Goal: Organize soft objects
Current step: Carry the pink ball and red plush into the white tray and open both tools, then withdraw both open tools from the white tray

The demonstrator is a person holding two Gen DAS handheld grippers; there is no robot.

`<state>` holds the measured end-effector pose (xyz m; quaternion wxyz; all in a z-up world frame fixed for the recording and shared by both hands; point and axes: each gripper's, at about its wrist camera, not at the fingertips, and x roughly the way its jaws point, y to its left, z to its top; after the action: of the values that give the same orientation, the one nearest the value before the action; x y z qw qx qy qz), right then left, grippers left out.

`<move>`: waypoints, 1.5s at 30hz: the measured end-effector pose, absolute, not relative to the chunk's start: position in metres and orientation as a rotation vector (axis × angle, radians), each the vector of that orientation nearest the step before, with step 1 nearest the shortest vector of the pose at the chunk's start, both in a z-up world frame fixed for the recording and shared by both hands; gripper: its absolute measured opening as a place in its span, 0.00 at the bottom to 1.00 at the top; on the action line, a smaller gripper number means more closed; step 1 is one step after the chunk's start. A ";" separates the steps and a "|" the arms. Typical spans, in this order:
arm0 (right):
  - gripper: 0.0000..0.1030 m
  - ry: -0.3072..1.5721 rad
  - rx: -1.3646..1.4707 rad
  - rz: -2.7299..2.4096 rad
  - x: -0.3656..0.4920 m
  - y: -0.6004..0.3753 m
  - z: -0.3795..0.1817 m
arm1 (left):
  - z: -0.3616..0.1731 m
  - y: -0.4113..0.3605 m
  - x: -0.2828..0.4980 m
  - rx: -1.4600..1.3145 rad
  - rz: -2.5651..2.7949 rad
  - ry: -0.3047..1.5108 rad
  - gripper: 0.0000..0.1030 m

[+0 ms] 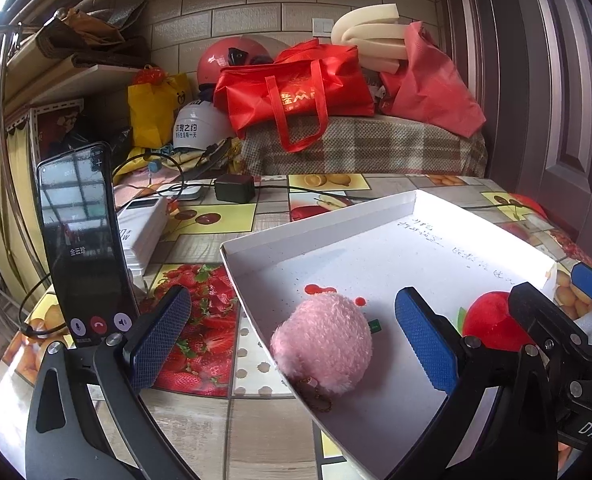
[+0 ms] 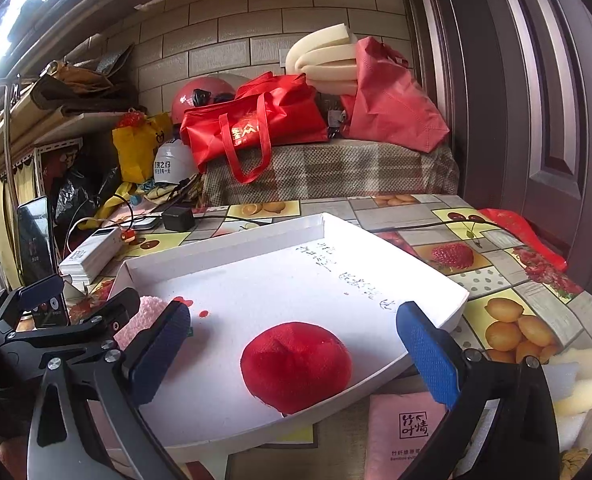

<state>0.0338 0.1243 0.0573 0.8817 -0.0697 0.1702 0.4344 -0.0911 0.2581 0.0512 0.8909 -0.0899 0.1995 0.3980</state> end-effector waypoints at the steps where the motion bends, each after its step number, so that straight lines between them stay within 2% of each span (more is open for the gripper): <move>1: 1.00 0.346 -0.144 0.903 0.033 0.124 0.058 | 0.052 0.257 -0.093 -0.182 0.831 0.405 1.00; 10: 1.00 0.303 -0.132 0.898 0.028 0.119 0.060 | 0.056 0.251 -0.103 -0.166 0.862 0.347 1.00; 24: 1.00 0.287 -0.130 0.887 0.022 0.108 0.062 | 0.055 0.237 -0.117 -0.169 0.832 0.349 1.00; 45: 1.00 0.332 -0.153 0.941 0.001 0.075 0.057 | 0.054 0.199 -0.144 -0.148 0.756 0.355 1.00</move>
<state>0.0005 0.0748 0.0570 0.8754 -0.0735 0.1588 0.4507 -0.1442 0.1994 0.0541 0.9114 -0.0720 0.1723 0.3668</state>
